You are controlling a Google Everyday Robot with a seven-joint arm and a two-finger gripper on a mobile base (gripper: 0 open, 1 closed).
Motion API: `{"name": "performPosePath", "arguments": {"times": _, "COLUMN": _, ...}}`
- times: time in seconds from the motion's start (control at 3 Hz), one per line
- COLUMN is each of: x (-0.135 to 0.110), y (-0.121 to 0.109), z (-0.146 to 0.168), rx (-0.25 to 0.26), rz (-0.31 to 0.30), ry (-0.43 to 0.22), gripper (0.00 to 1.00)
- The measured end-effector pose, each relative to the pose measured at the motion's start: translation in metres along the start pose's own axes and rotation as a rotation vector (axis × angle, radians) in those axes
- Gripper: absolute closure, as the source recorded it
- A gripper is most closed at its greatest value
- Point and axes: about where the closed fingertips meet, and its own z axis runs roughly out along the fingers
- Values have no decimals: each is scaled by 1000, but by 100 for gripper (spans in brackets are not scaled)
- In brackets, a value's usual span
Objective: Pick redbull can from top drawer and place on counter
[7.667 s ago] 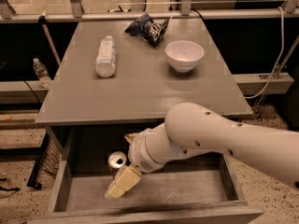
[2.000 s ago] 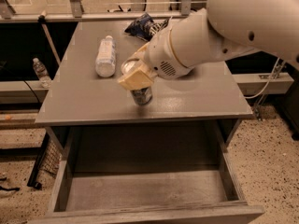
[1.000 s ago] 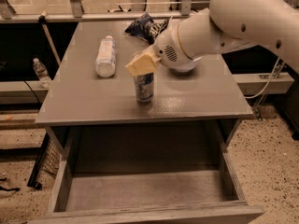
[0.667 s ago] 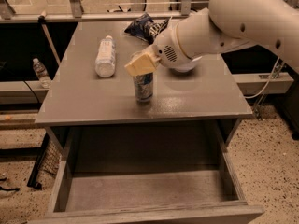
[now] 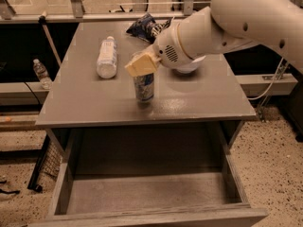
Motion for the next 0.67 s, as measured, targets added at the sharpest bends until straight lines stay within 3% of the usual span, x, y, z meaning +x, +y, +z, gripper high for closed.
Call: {"name": "performPosePath", "arguments": {"times": 0.67, "x": -3, "y": 4, "z": 0, "rx": -2, "rz": -7, "ry": 0, "gripper": 6}}
